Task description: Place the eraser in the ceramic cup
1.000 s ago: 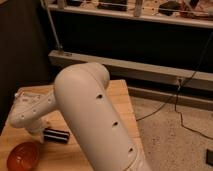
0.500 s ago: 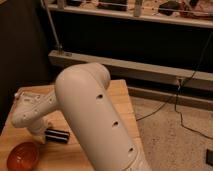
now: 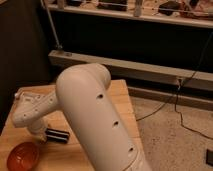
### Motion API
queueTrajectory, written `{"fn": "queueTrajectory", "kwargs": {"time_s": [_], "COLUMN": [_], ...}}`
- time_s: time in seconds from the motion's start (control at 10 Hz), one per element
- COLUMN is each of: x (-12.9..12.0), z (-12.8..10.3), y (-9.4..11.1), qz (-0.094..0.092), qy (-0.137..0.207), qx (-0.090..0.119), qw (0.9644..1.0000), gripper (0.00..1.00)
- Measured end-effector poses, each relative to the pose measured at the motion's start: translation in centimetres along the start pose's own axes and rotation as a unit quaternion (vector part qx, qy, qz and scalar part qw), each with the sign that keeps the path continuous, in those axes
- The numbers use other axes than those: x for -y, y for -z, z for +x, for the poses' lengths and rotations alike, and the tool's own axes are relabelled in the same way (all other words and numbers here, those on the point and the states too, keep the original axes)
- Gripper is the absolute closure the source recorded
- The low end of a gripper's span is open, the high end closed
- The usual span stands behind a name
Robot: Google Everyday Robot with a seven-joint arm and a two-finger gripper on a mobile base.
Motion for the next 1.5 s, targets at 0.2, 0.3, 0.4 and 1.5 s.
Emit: {"fn": "queueTrajectory", "kwargs": {"time_s": [0.2,0.3,0.4,1.5], "x": [0.2,0.3,0.5,3.0], "z": [-0.2,-0.4,-0.8,-1.7], "y": [0.3,0.6,1.1,6.5], "qz": [0.001,0.001,0.001,0.029], "qy": [0.000,0.000,-0.002,-0.012], "qx": [0.005,0.012,0.022,0.104], "qw": [1.0000,0.9999,0.9997,0.9940], "gripper": [0.90,0.90,0.90,0.90]}}
